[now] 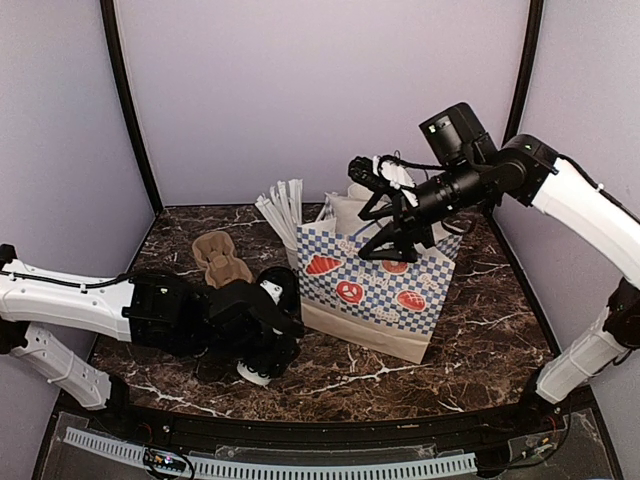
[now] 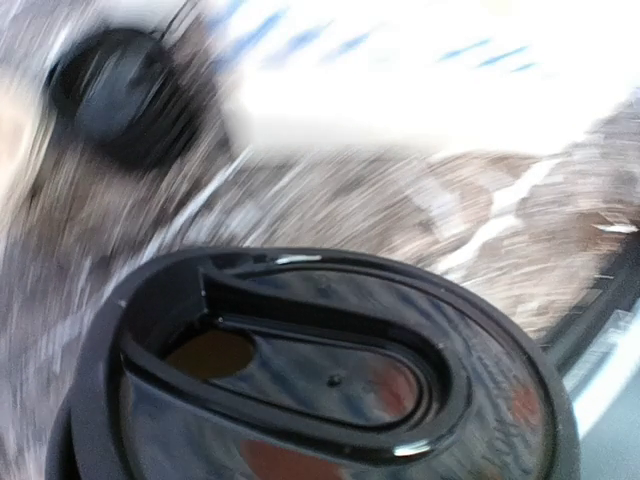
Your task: Pack the takeout coffee
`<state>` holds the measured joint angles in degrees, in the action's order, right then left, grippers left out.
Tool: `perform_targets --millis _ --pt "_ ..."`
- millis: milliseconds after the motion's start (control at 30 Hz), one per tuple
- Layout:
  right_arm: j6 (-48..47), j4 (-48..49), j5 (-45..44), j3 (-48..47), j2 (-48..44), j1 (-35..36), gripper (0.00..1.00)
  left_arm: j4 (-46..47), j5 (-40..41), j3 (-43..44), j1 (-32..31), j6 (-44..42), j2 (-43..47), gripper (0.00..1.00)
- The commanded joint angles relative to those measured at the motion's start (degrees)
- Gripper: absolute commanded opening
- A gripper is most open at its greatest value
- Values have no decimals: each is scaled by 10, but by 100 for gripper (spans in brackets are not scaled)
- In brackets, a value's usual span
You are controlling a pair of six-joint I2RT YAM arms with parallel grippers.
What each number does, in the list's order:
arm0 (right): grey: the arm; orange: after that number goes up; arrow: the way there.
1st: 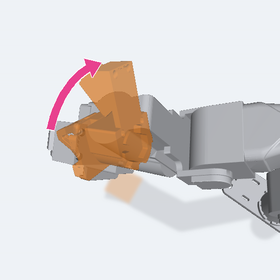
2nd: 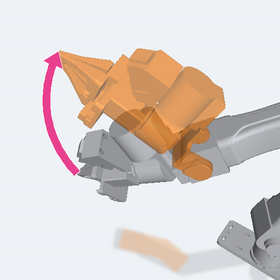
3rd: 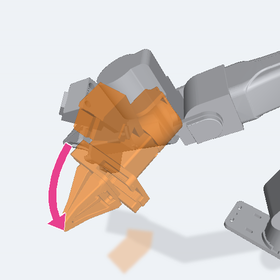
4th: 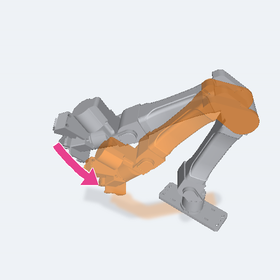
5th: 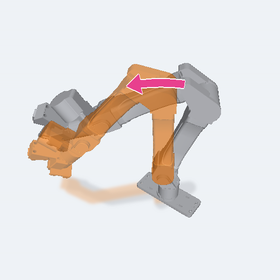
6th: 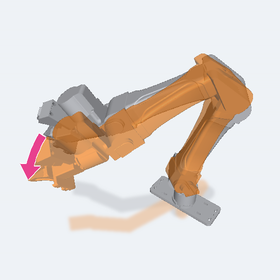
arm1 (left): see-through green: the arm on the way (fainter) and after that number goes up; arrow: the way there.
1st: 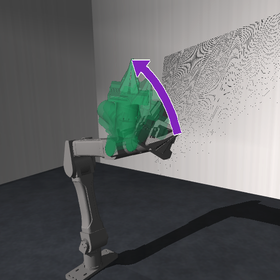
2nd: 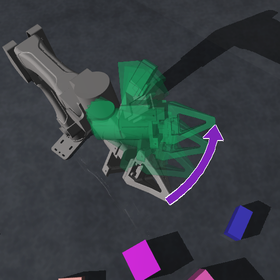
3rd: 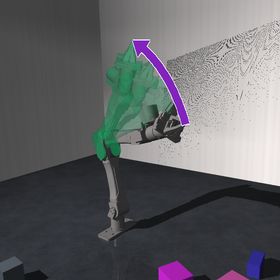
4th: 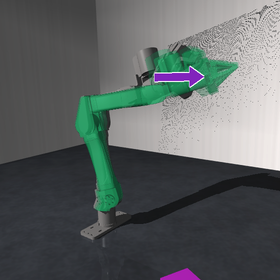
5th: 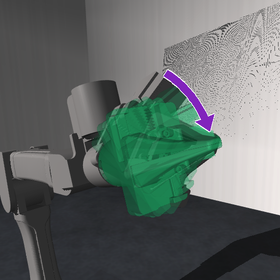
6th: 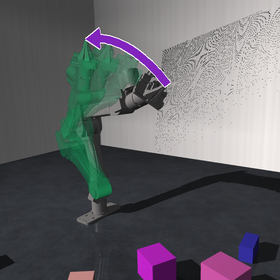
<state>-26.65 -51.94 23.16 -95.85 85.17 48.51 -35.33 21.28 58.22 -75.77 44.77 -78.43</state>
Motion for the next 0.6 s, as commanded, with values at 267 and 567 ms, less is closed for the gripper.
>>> perform_targets --millis 267,567 --pt "-29 -17 122 26 -36 44 92 370 -76 -33 -13 -415 63 75" --pt "-35 -14 75 12 -6 99 96 410 -131 -17 -21 -461 35 76"
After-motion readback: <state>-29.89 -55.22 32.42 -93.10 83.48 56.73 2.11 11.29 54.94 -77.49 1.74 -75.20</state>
